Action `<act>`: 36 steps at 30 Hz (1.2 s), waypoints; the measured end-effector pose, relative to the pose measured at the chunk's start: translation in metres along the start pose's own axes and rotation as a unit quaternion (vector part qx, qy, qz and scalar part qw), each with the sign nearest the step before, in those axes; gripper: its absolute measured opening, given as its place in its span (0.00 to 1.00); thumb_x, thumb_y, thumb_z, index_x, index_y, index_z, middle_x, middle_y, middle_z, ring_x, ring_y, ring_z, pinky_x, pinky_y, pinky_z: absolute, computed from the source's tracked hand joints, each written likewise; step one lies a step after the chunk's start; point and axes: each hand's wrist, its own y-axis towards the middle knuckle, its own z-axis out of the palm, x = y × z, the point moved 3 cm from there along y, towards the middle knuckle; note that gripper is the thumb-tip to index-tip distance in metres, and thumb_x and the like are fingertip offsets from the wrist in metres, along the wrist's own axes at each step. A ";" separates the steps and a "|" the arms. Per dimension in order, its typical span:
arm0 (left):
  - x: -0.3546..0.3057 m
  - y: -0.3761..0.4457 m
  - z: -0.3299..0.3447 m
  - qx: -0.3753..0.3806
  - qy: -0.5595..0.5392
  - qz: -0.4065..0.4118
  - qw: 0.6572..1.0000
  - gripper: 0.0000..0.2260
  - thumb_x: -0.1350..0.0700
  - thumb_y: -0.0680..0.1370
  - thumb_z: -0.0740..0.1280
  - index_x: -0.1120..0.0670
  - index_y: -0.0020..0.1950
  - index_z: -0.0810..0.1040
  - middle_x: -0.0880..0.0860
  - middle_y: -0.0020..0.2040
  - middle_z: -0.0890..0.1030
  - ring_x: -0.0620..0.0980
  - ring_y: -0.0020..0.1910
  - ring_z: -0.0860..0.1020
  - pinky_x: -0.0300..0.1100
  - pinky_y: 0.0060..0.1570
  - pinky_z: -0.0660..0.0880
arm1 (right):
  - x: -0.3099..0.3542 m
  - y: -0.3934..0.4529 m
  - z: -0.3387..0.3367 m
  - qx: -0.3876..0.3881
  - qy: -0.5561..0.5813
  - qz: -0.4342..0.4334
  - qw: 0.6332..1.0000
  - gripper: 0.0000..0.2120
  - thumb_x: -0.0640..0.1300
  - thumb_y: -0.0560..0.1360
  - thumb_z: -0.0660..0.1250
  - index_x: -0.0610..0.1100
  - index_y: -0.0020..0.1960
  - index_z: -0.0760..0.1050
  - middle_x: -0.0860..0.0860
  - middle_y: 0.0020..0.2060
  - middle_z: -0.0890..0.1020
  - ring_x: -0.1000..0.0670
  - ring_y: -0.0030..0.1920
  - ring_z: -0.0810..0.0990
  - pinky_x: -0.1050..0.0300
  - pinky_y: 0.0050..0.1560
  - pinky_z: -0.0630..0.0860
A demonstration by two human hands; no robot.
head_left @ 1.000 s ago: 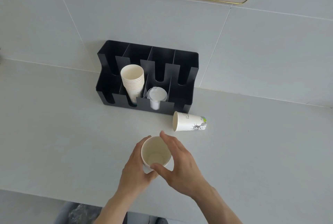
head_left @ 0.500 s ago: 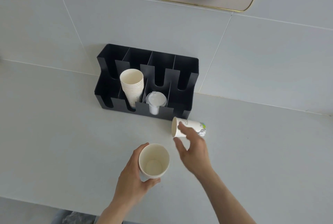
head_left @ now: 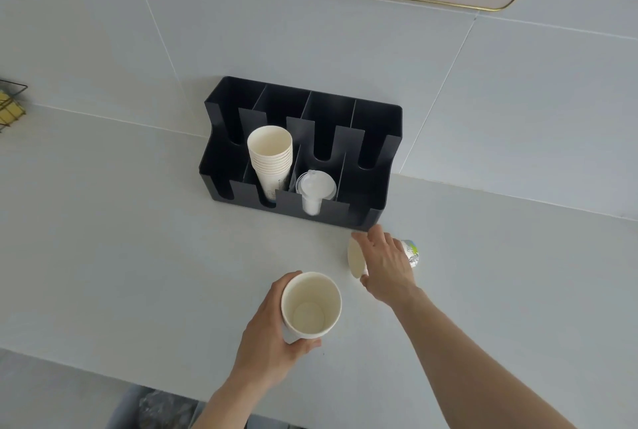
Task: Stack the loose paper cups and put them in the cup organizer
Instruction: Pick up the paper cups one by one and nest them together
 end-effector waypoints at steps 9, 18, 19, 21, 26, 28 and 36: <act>0.004 0.016 -0.014 -0.026 0.004 0.000 1.000 0.44 0.48 0.62 0.83 0.31 0.69 0.61 0.32 0.68 0.71 0.35 0.63 0.72 0.43 0.58 0.76 | 0.033 -0.042 -0.123 -0.239 0.418 -0.004 0.877 0.44 0.48 0.68 0.83 0.43 0.77 0.64 0.49 0.66 0.76 0.51 0.63 0.77 0.58 0.58 0.76; 0.027 0.007 -0.033 -0.033 0.007 -0.061 0.998 0.39 0.44 0.62 0.80 0.26 0.63 0.61 0.26 0.59 0.74 0.34 0.57 0.77 0.33 0.49 0.74 | 0.105 -0.061 -0.086 -0.030 0.481 -0.135 0.866 0.42 0.49 0.69 0.82 0.46 0.78 0.65 0.52 0.68 0.76 0.52 0.67 0.77 0.52 0.65 0.76; 0.027 0.005 -0.030 -0.031 0.009 -0.064 0.997 0.38 0.45 0.62 0.80 0.26 0.62 0.61 0.25 0.59 0.73 0.36 0.56 0.77 0.34 0.48 0.74 | 0.106 -0.063 -0.073 -0.011 0.466 -0.139 0.874 0.43 0.50 0.70 0.81 0.46 0.79 0.64 0.53 0.68 0.76 0.54 0.67 0.76 0.52 0.65 0.75; 0.026 0.005 -0.025 -0.025 0.007 -0.066 0.997 0.38 0.49 0.64 0.79 0.25 0.63 0.61 0.25 0.60 0.73 0.37 0.57 0.77 0.38 0.50 0.75 | 0.105 -0.068 -0.054 0.023 0.441 -0.140 0.886 0.46 0.57 0.70 0.79 0.47 0.81 0.61 0.54 0.72 0.73 0.55 0.70 0.73 0.52 0.68 0.74; 0.021 0.007 -0.018 -0.003 0.001 -0.068 0.998 0.40 0.48 0.64 0.80 0.28 0.66 0.61 0.30 0.63 0.74 0.37 0.59 0.76 0.41 0.51 0.76 | 0.096 -0.076 -0.035 0.045 0.405 -0.103 0.907 0.42 0.63 0.75 0.70 0.53 0.82 0.56 0.57 0.80 0.65 0.56 0.78 0.65 0.50 0.74 0.69; 0.017 0.008 -0.015 0.001 -0.005 -0.072 0.997 0.40 0.48 0.63 0.80 0.29 0.67 0.62 0.30 0.63 0.74 0.37 0.59 0.76 0.41 0.51 0.77 | 0.092 -0.078 -0.034 0.041 0.403 -0.087 0.910 0.41 0.62 0.75 0.71 0.54 0.82 0.56 0.58 0.79 0.65 0.56 0.76 0.67 0.51 0.73 0.70; 0.023 -0.003 -0.008 0.053 0.008 -0.117 0.992 0.44 0.43 0.62 0.80 0.32 0.71 0.58 0.32 0.68 0.70 0.35 0.64 0.73 0.44 0.57 0.77 | 0.082 -0.090 -0.029 0.049 0.464 -0.008 0.884 0.42 0.62 0.71 0.76 0.64 0.79 0.59 0.64 0.74 0.71 0.59 0.72 0.70 0.52 0.72 0.72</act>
